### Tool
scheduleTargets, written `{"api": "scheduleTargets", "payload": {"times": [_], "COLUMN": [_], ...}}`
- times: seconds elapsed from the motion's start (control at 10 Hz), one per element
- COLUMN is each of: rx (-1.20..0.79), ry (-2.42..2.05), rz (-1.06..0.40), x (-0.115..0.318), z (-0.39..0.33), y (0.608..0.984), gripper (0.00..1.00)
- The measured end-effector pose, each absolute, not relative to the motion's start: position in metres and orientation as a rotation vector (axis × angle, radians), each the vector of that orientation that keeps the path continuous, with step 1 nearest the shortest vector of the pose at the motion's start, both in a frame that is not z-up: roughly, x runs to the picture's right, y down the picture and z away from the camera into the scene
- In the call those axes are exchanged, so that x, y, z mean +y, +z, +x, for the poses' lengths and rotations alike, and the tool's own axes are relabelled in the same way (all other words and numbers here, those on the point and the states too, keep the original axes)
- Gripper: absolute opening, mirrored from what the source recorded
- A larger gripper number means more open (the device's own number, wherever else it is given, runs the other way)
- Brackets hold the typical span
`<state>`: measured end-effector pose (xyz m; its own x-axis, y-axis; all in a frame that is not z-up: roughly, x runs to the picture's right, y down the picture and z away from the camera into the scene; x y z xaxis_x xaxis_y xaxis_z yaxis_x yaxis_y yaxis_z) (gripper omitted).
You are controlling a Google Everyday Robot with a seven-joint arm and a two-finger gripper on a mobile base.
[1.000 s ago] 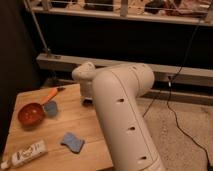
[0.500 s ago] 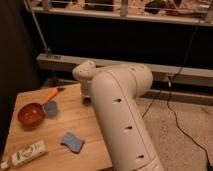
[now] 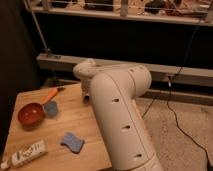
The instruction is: Push the eraser across the table
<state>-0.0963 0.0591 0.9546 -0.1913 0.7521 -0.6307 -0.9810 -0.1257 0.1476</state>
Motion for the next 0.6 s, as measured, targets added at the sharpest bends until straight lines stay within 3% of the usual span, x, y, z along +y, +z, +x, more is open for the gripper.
{"api": "scheduleTargets", "payload": {"times": [0.6], "rx": [0.633], "ry": [1.672], "rz": [-0.46], "x": [0.046], "z": [-0.094], "y": [0.965], "gripper": [0.74]}}
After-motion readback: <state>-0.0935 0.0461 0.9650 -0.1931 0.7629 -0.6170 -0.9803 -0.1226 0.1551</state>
